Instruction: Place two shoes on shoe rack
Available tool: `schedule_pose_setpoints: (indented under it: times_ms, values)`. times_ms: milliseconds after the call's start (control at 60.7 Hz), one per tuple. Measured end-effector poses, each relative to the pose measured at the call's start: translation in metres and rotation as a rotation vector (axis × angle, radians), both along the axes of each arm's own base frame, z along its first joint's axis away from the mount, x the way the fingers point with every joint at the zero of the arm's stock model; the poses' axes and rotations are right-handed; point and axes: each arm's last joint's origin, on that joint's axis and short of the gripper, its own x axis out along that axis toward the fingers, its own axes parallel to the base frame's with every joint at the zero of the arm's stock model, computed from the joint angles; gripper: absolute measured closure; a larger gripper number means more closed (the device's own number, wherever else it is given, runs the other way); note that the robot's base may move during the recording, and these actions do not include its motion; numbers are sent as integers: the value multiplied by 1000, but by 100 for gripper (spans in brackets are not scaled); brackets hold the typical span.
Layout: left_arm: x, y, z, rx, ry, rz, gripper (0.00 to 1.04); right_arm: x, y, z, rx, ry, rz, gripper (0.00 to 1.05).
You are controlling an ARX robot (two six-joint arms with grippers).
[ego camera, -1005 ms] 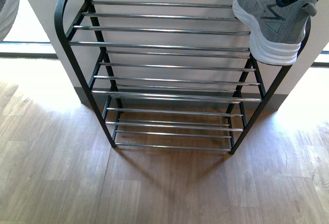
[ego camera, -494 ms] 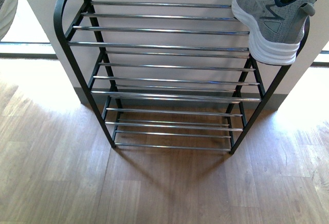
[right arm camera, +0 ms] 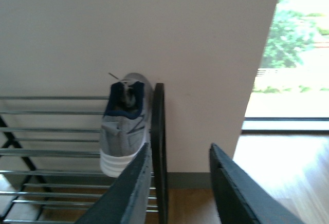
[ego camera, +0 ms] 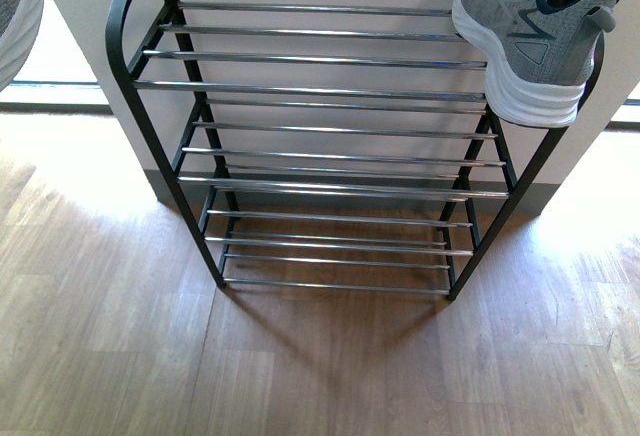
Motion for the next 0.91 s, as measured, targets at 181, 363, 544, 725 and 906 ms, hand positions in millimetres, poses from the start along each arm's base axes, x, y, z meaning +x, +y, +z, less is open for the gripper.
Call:
schedule_pose_setpoints:
  times_ms: [181,363,544,725,906]
  values:
    - [0,0,0,-1,0,0,103,-11,3,-9,-12,2,7,103]
    - [0,0,0,-1,0,0,103,-21,3,-16,-12,5,8,103]
    - [0,0,0,-1,0,0,103,-29,3,-20,-12,1,8,103]
    - [0,0,0,-1,0,0,103,-35,3,-25,-12,2,8,103]
    - [0,0,0,-1,0,0,103,-40,3,-25,-12,-24,8,103]
